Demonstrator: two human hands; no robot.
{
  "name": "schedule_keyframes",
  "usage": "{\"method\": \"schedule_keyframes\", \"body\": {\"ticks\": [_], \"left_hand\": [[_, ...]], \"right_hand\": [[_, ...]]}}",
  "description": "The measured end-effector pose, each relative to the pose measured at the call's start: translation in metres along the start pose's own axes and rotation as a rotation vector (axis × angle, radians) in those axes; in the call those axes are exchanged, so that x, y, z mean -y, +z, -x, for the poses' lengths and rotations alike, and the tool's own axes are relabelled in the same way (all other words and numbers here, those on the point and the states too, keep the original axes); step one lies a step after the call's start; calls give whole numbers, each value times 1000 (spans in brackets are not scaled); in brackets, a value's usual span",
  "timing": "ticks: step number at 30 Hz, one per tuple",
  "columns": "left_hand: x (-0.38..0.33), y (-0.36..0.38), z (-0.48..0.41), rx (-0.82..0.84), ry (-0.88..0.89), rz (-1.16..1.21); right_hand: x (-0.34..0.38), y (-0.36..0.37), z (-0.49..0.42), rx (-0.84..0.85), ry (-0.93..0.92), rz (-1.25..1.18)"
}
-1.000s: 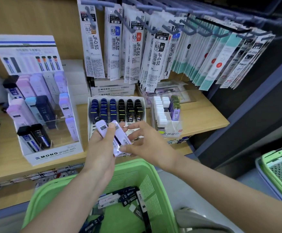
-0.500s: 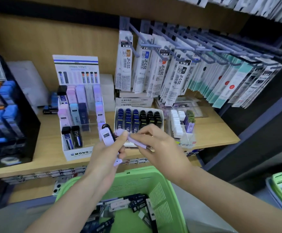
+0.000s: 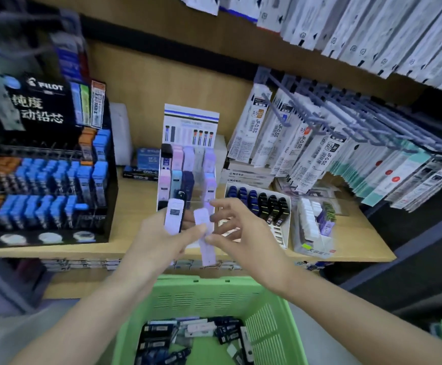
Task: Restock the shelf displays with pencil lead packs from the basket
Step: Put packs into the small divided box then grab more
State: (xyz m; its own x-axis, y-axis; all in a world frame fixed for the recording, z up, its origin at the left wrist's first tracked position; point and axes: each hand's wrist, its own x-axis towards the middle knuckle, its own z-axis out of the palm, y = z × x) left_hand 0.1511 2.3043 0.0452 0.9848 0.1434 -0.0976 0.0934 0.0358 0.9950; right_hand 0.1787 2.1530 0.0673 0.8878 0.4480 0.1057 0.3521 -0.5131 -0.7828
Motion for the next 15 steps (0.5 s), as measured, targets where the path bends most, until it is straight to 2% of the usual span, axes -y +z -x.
{"method": "schedule_keyframes", "body": {"ticks": [4,8,15], "left_hand": [[-1,-18,-2,-28,2,-90],[-3,-30,-5,-36,-49,-65],[0,-49,-24,-150,-167,140]], "right_hand": [[10,12,-15,64,-72,118],[14,21,-26,48,-106,136],[-1,-10,-60,-227,-41,269]]}}
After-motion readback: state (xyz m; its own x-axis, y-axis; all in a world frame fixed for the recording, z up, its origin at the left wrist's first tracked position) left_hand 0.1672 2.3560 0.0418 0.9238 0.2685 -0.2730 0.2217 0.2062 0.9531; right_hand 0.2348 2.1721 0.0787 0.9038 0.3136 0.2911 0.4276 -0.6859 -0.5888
